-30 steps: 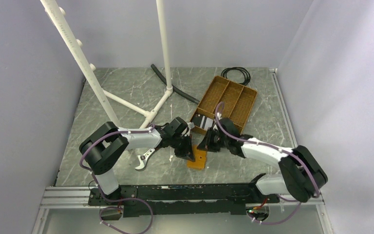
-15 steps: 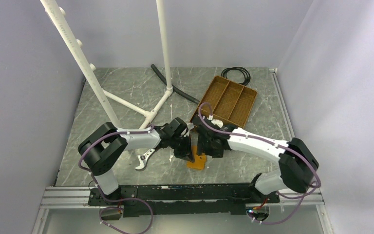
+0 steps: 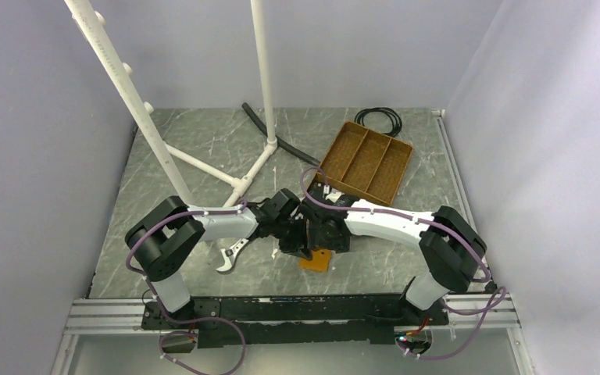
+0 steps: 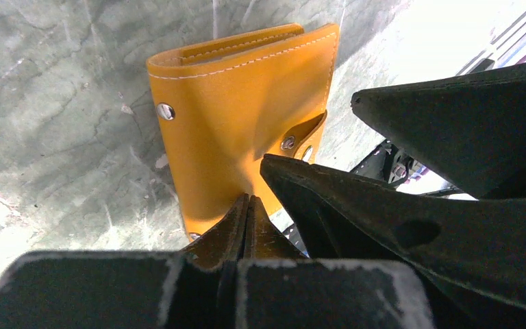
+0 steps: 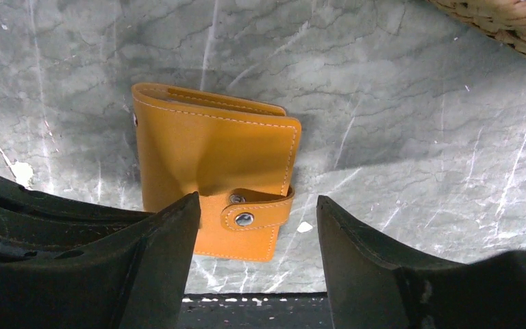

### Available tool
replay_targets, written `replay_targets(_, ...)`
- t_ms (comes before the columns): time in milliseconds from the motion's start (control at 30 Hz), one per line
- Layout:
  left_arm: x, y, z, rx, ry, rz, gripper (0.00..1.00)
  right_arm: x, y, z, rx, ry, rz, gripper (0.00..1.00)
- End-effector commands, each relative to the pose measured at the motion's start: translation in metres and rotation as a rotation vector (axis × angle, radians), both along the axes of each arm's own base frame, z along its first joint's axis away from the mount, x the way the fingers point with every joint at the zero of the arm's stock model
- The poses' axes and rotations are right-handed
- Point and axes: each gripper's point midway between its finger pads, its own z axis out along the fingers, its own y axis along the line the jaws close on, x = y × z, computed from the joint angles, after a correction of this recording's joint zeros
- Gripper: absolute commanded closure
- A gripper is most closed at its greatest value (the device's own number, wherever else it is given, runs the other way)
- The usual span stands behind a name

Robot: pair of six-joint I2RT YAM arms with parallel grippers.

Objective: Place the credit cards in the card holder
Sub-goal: Close the card holder at the center of the board.

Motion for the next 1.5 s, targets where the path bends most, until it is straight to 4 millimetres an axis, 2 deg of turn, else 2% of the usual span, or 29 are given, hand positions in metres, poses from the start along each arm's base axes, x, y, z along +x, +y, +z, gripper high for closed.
replay_targets(0,-0.008,0.006,-0.01,0.028,-0.007,-0.022,1.0,0.004,0.002,0.004,0.001,-0.028,-0.018,0.36)
replay_targets(167,-0.008,0.005,-0.01,0.027,-0.007,-0.024,1.0,-0.003,-0.006,0.009,0.009,-0.031,-0.034,0.63)
replay_targets(333,-0.008,0.004,-0.011,0.028,-0.003,-0.027,1.0,-0.012,-0.013,0.009,0.023,-0.021,-0.037,0.65)
replay_targets(533,-0.008,0.004,-0.011,0.031,-0.005,-0.029,1.0,-0.014,-0.011,0.014,0.072,-0.033,-0.041,0.65)
replay_targets(633,-0.008,0.004,-0.011,0.031,-0.005,-0.03,1.0,-0.016,-0.013,0.011,0.069,-0.029,-0.041,0.77)
replay_targets(733,-0.008,0.004,-0.012,0.031,-0.004,-0.03,1.0,-0.016,-0.012,0.009,0.069,-0.024,-0.04,0.83)
replay_targets(967,-0.008,0.004,-0.011,0.032,-0.005,-0.032,1.0,-0.017,-0.015,0.012,0.063,-0.026,-0.04,0.87)
replay_targets(1233,-0.009,0.003,-0.011,0.03,-0.003,-0.031,1.0,-0.019,-0.017,0.02,0.098,-0.049,-0.033,0.83)
replay_targets(1400,-0.009,0.004,-0.011,0.034,-0.004,-0.032,1.0,-0.022,-0.017,0.014,0.097,-0.034,-0.029,0.83)
replay_targets(1467,-0.008,0.004,-0.01,0.035,-0.007,-0.034,1.0,-0.022,-0.016,0.013,0.101,-0.031,-0.026,0.86)
